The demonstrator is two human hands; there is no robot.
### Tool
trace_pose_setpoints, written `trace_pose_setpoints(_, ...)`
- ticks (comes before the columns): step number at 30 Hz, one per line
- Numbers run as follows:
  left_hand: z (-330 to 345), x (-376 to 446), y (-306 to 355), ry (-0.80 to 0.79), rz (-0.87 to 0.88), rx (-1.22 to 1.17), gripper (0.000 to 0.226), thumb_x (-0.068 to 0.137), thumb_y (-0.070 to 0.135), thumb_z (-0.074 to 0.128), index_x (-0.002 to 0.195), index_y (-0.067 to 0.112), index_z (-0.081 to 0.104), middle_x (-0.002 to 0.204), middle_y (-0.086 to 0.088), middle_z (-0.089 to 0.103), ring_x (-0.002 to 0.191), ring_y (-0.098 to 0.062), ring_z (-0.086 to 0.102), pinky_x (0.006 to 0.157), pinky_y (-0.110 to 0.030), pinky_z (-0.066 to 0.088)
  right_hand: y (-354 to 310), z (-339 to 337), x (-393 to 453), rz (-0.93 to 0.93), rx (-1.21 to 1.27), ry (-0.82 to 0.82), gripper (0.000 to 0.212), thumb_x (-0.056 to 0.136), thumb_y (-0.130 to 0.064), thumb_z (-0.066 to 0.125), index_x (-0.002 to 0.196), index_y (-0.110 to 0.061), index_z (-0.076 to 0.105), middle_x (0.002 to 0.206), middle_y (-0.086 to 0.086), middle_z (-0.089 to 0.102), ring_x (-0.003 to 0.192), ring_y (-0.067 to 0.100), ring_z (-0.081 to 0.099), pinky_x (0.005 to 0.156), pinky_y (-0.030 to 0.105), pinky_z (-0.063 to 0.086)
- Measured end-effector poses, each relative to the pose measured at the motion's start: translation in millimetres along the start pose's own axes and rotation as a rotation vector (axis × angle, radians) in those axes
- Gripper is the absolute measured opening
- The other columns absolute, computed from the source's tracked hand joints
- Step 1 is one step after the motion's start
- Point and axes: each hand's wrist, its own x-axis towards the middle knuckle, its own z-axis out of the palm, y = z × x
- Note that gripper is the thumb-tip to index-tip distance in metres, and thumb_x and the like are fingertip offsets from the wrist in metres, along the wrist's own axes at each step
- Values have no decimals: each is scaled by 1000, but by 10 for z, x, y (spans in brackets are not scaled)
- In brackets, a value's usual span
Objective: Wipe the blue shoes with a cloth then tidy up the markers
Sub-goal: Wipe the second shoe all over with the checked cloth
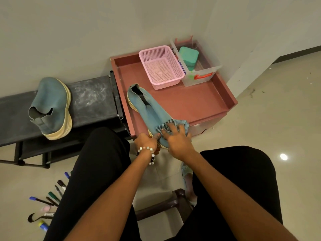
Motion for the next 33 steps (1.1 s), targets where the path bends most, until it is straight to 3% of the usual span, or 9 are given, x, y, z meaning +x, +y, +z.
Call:
trace_pose_setpoints(5, -22, -30, 45, -4, -8, -22, 34, 81, 28, 75, 74, -5, 69, 60, -14, 65, 53, -29, 67, 49, -38, 58, 101, -49, 35, -105, -93, -81, 43, 84, -10, 51, 127, -14, 57, 139, 7, 43, 125, 34, 34, 101, 48, 39)
trace_pose_setpoints(8, -32, -38, 54, -23, -32, -53, 36, 81, 29, 75, 76, -6, 67, 63, -17, 67, 58, -33, 69, 53, -47, 58, 341, -203, 16, -193, 214, -166, 51, 72, 5, 48, 115, -12, 68, 125, 8, 62, 119, 27, 52, 102, 35, 41)
trace_pose_setpoints(14, 46, -89, -19, -88, -5, -25, 56, 73, 42, 78, 103, 1, 54, 95, -13, 64, 68, -28, 69, 41, -31, 54, 668, -397, -91, 117, 635, 103, 46, 70, 17, 39, 94, -3, 73, 92, 11, 70, 90, 24, 61, 71, 25, 44)
trace_pose_setpoints(17, 111, -152, -12, -35, 75, 52, 54, 76, 31, 78, 110, -1, 50, 102, -13, 58, 90, -33, 62, 66, -43, 59, 731, -411, -112, 208, 700, 262, 44, 71, 13, 40, 96, -3, 72, 88, 12, 70, 83, 23, 62, 71, 28, 49)
trace_pose_setpoints(20, 119, -207, -20, -17, 164, 164, 65, 81, 19, 70, 134, 3, 35, 113, -19, 55, 99, -35, 58, 83, -42, 54, 745, -418, -122, 233, 681, 305, 43, 71, 11, 42, 96, -6, 72, 73, 5, 64, 62, 16, 55, 56, 22, 41)
trace_pose_setpoints(23, 46, -172, -82, -20, 158, 370, 72, 91, 19, 58, 148, 6, 16, 124, -24, 50, 108, -39, 55, 92, -43, 48, 713, -397, -116, 228, 642, 301, 44, 70, 8, 42, 95, -9, 73, 84, 12, 71, 75, 30, 61, 65, 32, 48)
trace_pose_setpoints(25, -31, -150, -105, -18, 141, 501, 54, 98, 28, 47, 143, 1, 32, 129, -25, 50, 116, -39, 52, 96, -41, 42, 687, -388, -118, 219, 616, 284, 43, 70, 8, 42, 94, -10, 73, 87, 14, 71, 77, 31, 61, 68, 34, 49)
trace_pose_setpoints(28, -164, -135, -174, 36, 109, 596, 56, 102, 41, 32, 133, -3, 47, 132, -24, 51, 120, -38, 50, 99, -38, 37, 669, -406, -115, 218, 606, 276, 43, 73, 8, 43, 97, -10, 73, 87, 14, 70, 74, 29, 60, 64, 28, 46)
trace_pose_setpoints(33, -404, -156, -219, -69, 255, 872, 42, 101, 16, 34, 143, 10, 36, 131, -24, 49, 118, -40, 50, 96, -40, 41, 643, -448, -111, 221, 591, 304, 41, 74, 6, 44, 100, -9, 73, 90, 15, 70, 85, 31, 62, 73, 32, 48)
